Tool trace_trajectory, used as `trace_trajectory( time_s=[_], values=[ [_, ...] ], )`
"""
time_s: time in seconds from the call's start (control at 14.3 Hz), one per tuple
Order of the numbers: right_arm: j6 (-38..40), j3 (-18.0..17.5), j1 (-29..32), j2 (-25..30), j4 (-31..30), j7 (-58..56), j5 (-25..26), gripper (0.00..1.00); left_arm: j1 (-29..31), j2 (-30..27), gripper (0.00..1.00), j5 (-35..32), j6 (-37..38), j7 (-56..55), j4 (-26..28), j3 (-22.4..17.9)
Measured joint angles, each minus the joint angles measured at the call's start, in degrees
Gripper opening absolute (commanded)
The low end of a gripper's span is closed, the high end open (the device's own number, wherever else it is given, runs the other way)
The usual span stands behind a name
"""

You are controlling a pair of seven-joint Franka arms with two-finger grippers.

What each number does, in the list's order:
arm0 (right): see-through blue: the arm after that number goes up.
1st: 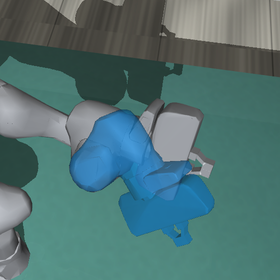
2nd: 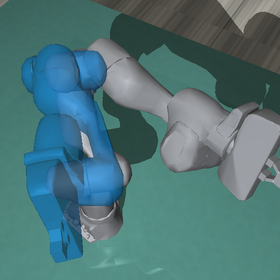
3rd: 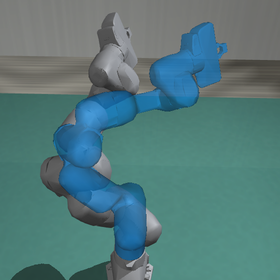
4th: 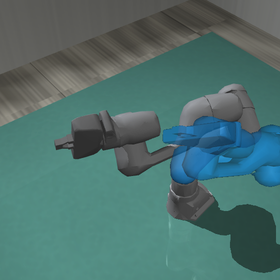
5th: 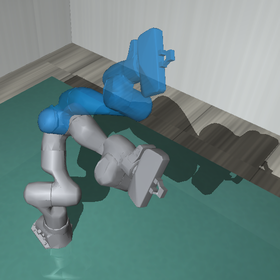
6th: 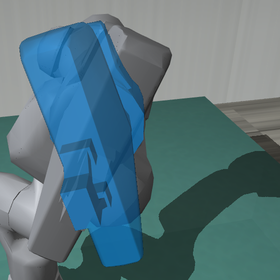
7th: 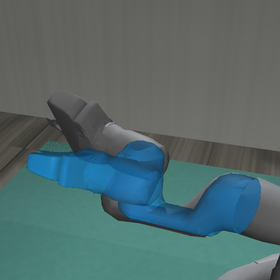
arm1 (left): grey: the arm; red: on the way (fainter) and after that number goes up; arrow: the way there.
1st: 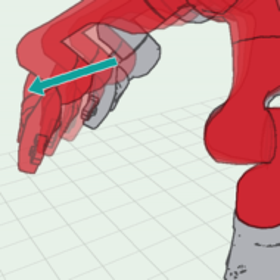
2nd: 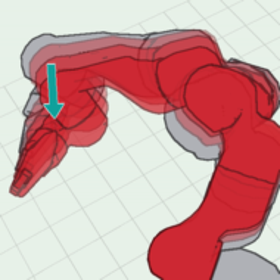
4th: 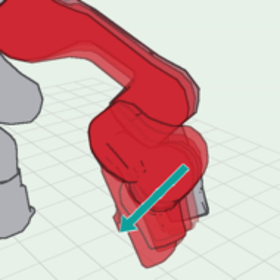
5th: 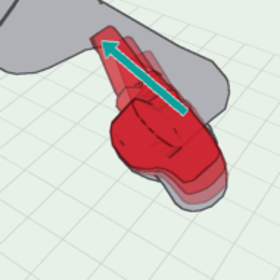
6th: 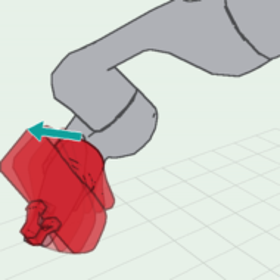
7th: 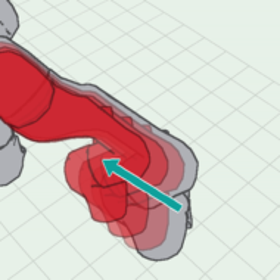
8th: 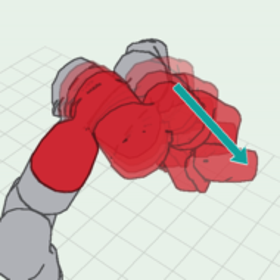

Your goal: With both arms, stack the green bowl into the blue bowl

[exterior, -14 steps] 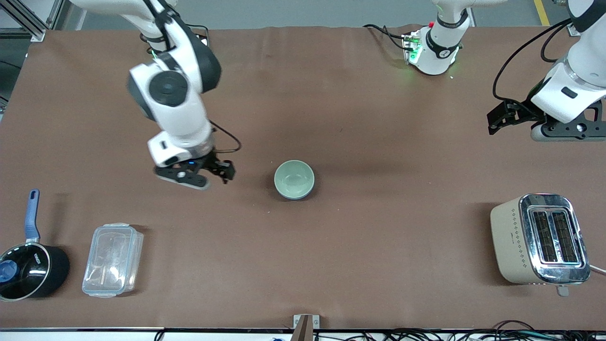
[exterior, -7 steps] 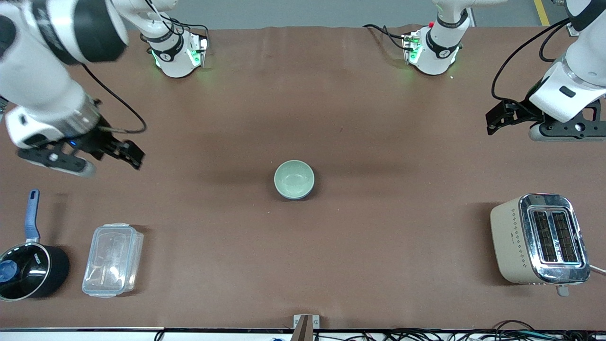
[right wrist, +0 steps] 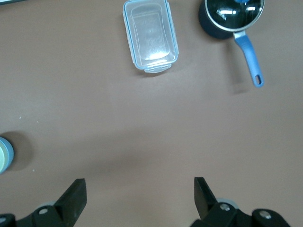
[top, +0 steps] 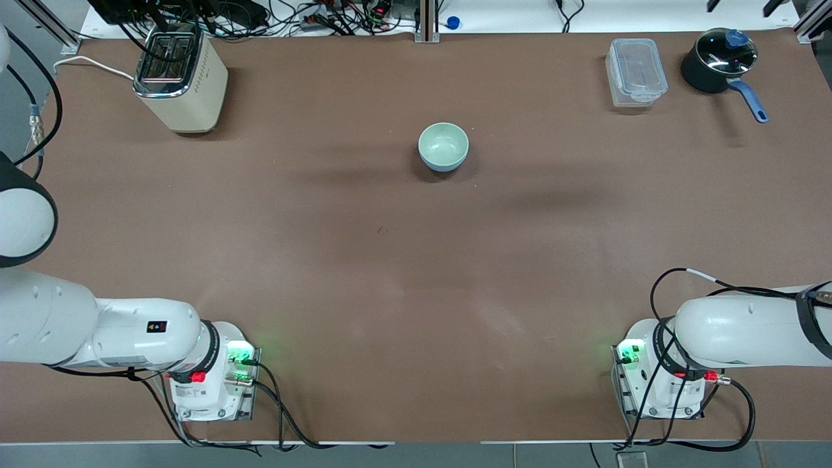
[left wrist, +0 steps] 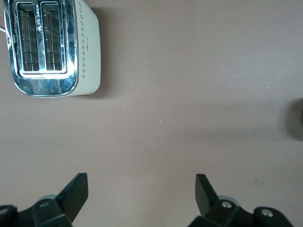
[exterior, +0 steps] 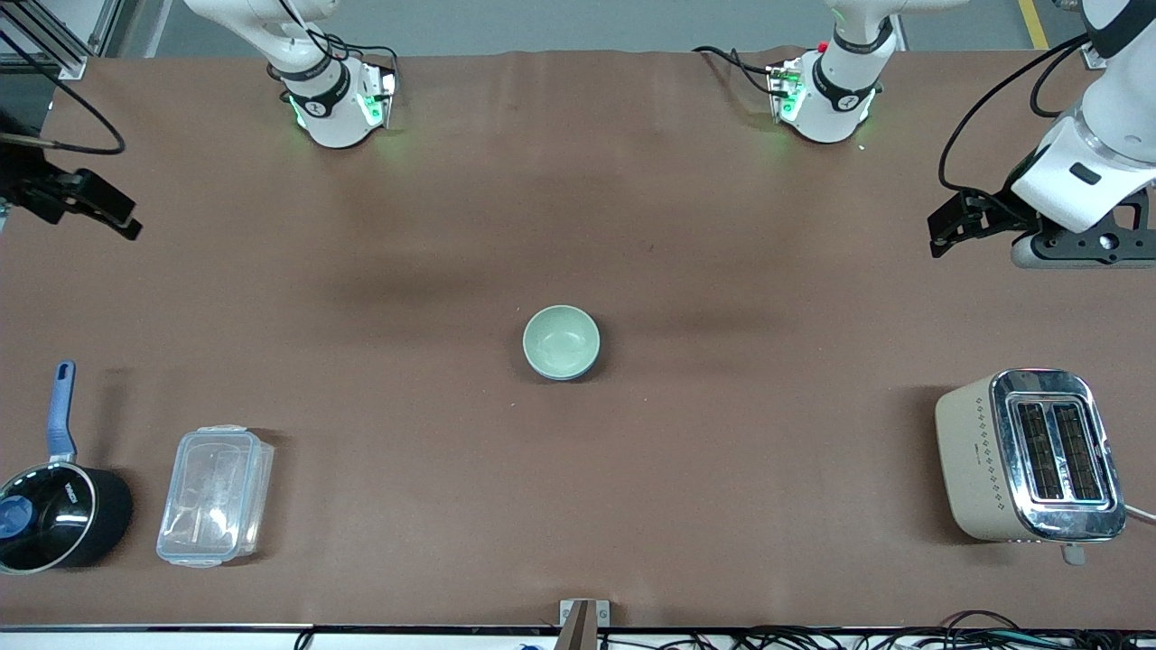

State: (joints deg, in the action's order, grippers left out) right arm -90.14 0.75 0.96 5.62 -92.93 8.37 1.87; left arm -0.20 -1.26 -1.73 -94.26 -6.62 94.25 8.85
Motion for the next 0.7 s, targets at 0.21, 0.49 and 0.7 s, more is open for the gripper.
trace_trajectory(
  time_s=[0.21,0.49,0.7],
  values=[
    [2.9,1.3,0.0,-0.7,3.7,-3.3,-0.1,1.00,0.0,0.0,1.00,0.0,0.0,0.0,-0.6,0.0],
    [3.3,1.9,0.0,-3.1,5.2,-6.2,-0.2,1.00,0.0,0.1,1.00,0.0,0.0,0.0,-1.4,0.0],
    [3.1,2.3,-0.1,-4.3,5.4,-7.1,-0.4,1.00,0.0,0.5,1.00,0.0,0.0,0.0,-1.5,0.0]
  ],
)
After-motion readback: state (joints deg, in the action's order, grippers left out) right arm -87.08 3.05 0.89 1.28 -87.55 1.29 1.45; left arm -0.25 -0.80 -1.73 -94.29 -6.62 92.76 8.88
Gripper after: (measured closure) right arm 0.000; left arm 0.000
